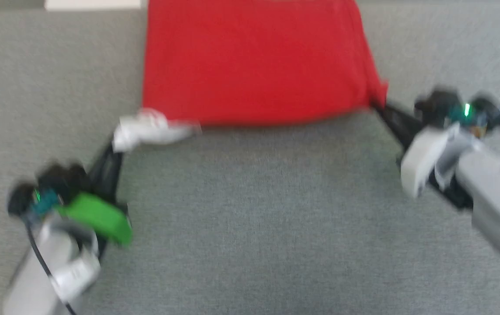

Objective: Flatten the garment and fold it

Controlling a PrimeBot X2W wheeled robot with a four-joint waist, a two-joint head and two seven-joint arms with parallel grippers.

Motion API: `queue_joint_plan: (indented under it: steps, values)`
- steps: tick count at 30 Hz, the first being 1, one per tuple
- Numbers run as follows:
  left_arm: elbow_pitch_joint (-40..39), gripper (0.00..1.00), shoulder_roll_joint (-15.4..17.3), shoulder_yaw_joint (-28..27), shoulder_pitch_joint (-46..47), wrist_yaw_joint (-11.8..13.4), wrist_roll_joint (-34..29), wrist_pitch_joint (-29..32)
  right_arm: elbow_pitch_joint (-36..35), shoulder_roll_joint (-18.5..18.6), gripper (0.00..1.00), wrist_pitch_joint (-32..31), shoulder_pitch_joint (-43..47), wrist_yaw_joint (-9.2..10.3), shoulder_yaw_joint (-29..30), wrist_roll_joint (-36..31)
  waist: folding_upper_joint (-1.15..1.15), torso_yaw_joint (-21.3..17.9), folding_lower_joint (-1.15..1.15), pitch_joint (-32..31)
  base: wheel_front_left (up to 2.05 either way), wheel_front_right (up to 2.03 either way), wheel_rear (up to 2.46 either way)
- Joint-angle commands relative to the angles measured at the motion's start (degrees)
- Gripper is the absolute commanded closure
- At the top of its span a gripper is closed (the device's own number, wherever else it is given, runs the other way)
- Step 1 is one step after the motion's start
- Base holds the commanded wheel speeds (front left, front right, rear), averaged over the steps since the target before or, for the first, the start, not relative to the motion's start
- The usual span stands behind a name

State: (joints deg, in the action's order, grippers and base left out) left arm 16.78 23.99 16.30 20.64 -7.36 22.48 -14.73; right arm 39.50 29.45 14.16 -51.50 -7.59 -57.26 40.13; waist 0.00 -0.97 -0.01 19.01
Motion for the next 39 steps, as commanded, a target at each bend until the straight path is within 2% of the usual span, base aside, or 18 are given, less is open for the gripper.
queue_joint_plan:
  steps: [1,12,22,26,27,34,39]
  values:
    - [-0.34,1.0,-0.45,0.13,-3.29,-0.11,-0.82,-0.27,-0.93,0.59,1.0,0.35,2.82,0.1,-0.43,0.93,0.0,0.48,0.01,-8.35,0.0,0.0,0.0]
    - [-1.08,1.0,-4.0,2.25,-24.13,0.15,-2.26,-0.27,-8.27,5.19,1.0,-1.87,23.85,0.1,0.51,4.22,0.0,0.49,0.01,-19.53,0.0,0.0,0.0]
    - [-0.41,1.0,-3.93,3.23,-34.03,0.33,-2.8,-0.27,-14.19,8.09,1.0,-5.62,38.99,0.1,8.07,3.14,0.0,0.3,0.01,-22.71,0.0,0.0,0.0]
    - [-1.06,1.0,-3.67,3.31,-34.08,0.78,-3.34,-0.27,-16.87,7.51,1.0,-6.88,42.86,0.1,12.04,1.28,0.0,0.61,0.01,-22.29,0.0,0.0,0.0]
    - [-1.85,1.0,-3.32,3.28,-32.41,1.24,-4.38,-0.27,-18.87,6.3,1.0,-7.96,44.14,0.1,15.43,-0.79,0.0,0.81,0.01,-21.96,0.0,0.0,0.0]
    - [-2.31,1.0,-1.82,3.94,-24.75,0.96,-6.96,-0.27,-22.95,3.57,1.0,-10.76,44.29,0.1,23.26,-5.04,0.0,0.34,0.01,-20.49,0.0,0.0,0.0]
    - [-0.23,1.0,-0.96,5.41,-17.31,0.36,-7.73,-0.27,-24.92,1.89,1.0,-13.0,42.88,0.1,26.74,-6.93,0.0,-0.23,0.01,-17.68,0.0,0.0,0.0]
